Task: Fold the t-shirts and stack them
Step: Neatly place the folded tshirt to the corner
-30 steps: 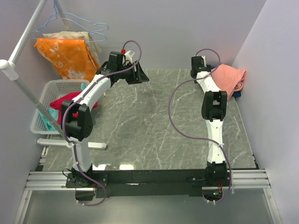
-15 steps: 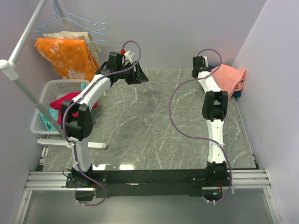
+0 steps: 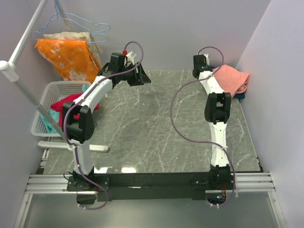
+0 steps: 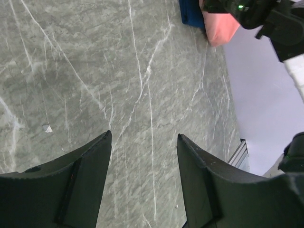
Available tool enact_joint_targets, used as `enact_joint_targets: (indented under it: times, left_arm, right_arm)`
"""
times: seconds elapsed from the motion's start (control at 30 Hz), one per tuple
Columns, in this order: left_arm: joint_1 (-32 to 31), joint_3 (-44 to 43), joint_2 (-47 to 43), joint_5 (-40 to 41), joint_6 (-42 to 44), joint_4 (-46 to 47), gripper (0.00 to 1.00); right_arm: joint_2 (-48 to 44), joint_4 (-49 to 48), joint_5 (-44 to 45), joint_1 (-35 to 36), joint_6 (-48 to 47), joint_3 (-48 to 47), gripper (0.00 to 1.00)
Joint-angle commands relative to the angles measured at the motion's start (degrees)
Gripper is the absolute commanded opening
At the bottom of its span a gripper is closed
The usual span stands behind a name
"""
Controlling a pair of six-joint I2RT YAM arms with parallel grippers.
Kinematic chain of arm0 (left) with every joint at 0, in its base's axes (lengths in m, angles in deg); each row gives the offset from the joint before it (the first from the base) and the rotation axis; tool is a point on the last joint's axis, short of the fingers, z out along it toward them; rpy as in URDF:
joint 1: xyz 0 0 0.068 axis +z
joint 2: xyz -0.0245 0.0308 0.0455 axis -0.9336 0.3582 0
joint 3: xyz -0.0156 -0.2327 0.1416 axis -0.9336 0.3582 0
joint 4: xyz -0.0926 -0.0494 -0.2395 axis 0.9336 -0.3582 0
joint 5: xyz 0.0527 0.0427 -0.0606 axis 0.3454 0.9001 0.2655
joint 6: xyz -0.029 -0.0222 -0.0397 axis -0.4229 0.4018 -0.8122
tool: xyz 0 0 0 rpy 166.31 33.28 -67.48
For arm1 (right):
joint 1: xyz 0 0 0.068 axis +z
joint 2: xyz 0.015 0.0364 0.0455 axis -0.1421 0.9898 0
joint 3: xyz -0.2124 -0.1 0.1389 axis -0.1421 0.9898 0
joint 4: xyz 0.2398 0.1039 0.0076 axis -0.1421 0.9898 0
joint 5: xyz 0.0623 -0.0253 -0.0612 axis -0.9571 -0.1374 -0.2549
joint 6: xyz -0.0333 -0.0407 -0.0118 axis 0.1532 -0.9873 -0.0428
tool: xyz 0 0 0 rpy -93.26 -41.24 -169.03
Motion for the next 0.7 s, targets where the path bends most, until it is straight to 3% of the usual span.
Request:
enact_joint_targets:
  times: [0.0, 0.33, 0.57, 0.67]
  left_arm:
    - [0.2, 0.9, -1.2, 0.2, 0.0, 2.2, 0.63]
    - [0.2, 0.9, -0.4, 1.0, -0.6, 2.1, 0.63]
    - [0.2, -1.2, 1.1, 4.3, -1.3, -0.5, 0.63]
    - [0.3, -1.8, 1.2, 6.5, -1.9, -1.6, 0.63]
  right_arm:
    - [-10.4, -0.5, 0.5, 2.6, 0.4, -1.0, 0.0]
    - [-21.1, 1.8, -3.7, 7.0, 2.4, 9.7, 0.0]
    - [-27.1, 2.9, -18.4, 10.9, 4.1, 27.4, 0.0]
    - [-27.3, 3.2, -23.8, 13.9, 4.1, 30.7, 0.0]
